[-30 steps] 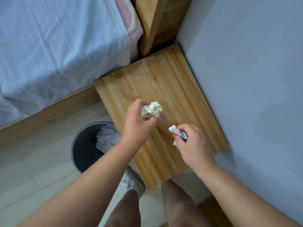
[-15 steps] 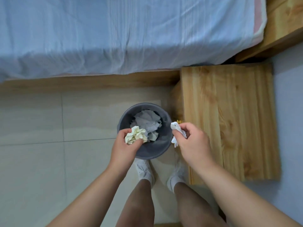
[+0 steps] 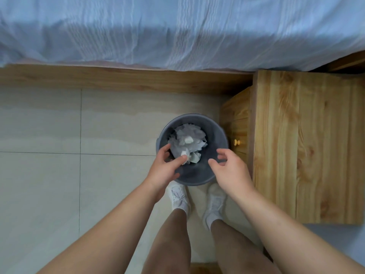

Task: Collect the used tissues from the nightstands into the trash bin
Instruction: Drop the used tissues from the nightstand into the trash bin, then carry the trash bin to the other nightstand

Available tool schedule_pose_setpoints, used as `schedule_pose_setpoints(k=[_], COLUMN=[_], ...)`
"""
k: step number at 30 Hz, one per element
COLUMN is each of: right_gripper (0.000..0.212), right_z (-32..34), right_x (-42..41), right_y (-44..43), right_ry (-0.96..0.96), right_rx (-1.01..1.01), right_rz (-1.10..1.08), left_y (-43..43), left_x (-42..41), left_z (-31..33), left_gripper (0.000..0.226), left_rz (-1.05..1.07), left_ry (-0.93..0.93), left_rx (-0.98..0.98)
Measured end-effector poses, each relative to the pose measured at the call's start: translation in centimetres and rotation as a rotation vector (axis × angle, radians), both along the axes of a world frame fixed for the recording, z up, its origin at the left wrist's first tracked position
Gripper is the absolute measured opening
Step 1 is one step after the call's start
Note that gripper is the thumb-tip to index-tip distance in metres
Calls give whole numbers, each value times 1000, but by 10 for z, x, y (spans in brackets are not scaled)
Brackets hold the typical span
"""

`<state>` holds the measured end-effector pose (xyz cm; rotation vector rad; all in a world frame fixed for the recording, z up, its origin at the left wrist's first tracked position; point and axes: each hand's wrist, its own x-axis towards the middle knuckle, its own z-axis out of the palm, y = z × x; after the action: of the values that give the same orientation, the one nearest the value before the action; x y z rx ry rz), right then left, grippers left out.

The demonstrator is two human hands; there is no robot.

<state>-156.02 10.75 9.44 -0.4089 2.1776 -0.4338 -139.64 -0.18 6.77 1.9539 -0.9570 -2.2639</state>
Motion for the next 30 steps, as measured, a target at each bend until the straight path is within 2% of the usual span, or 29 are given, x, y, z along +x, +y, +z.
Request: schedule_pose_setpoints(k=[4,7,10,14,17,20,22,25,30], right_gripper=[47,55,58,37,42,58,61,51,42], right_z=[3,2,-6,-31,-64,-101,-119,-141,-124], right_x=[1,-1,-4,-5,-5,-6,-7,-8,6], right_y=[6,9,11,10,8,6,9,19,29], right_ry=[2,-17,-65,-135,-129,-83,-95,-159,-87], right_rx=[11,18,40,47,74,94,79,19,-95], right_rz=[6,-10,-103,-266,-351,-446,-506,-550,-483], left_y=[-1,-1,1,-2,-10,-16,-22,-33,-42], left_x=[7,19,32,45,52,51,48,48,65], left_z=[8,12,9,-10,-44,-79,-99,-119,-101], left_gripper=[58,47,43,53,69,79,74,70,59], left_rz=[55,102,61,-106,-255,-268,-275,-284,-265], left_ry=[20,15,-24,-162,-244,-201,-137,-69,-148], left_rx=[3,-37,-78,-151,-181,-150,-111,-31,-127])
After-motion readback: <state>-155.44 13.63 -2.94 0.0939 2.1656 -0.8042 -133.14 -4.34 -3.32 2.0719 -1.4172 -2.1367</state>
